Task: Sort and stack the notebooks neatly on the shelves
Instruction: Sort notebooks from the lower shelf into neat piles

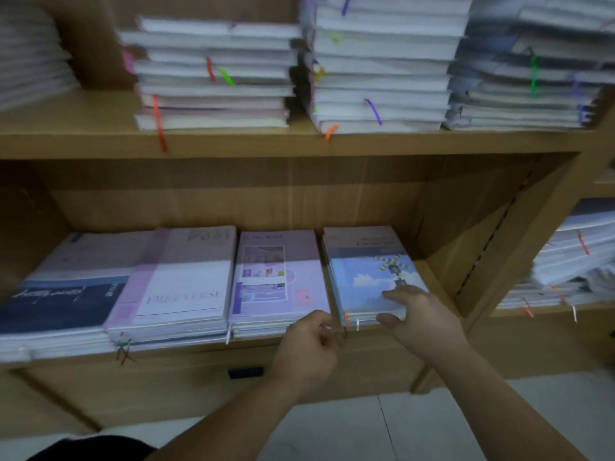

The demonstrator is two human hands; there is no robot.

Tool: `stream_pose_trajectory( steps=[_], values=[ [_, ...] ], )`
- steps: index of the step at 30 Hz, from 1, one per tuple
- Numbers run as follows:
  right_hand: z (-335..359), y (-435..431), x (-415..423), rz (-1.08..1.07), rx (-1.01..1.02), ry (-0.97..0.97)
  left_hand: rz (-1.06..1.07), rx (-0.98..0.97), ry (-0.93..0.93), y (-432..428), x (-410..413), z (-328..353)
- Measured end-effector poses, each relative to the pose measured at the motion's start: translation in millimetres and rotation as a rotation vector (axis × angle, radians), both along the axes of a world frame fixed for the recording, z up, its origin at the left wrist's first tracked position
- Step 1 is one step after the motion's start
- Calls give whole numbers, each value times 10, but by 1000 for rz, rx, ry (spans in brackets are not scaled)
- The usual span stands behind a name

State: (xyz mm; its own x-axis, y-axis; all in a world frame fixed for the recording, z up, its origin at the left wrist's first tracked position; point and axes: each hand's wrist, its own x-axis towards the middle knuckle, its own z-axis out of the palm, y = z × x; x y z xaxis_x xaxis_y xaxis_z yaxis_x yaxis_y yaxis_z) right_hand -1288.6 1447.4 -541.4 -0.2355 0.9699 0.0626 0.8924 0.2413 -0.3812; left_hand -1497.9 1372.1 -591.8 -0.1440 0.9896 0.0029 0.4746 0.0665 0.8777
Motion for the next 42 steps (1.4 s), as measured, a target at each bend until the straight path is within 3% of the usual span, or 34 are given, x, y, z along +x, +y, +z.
stream_pose_trajectory(
  steps=[7, 11, 15, 19, 23, 25, 28, 39, 42],
  values=[
    [901, -876, -1120, 232, -74, 388, 150, 92, 12, -1000, -970, 1195],
    [1723, -1318, -1831, 464, -105, 472, 250, 161, 45, -1441, -1586, 1961],
    [2617, -1563, -2584, 626, 34, 612, 293, 306, 92, -1760, -2120, 2623],
    [3123, -1646, -3297, 647, 100, 762, 365, 405, 192, -2001, -2709, 3127],
    [3329, -1512, -3885, 505, -30, 906, 697, 583, 455, -2124, -3560, 3547],
    [3449, -1451, -4097, 421, -159, 911, 806, 558, 509, -2091, -3938, 3706],
    [3574, -1393, -4285, 377, -294, 898, 802, 371, 499, -1952, -4195, 3799],
    [3576, -1147, -4499, 319, -319, 691, 901, 316, 318, -1764, -4060, 4010],
    [3570, -1055, -4402, 277, -305, 715, 850, 312, 246, -1770, -3966, 4074]
  ],
)
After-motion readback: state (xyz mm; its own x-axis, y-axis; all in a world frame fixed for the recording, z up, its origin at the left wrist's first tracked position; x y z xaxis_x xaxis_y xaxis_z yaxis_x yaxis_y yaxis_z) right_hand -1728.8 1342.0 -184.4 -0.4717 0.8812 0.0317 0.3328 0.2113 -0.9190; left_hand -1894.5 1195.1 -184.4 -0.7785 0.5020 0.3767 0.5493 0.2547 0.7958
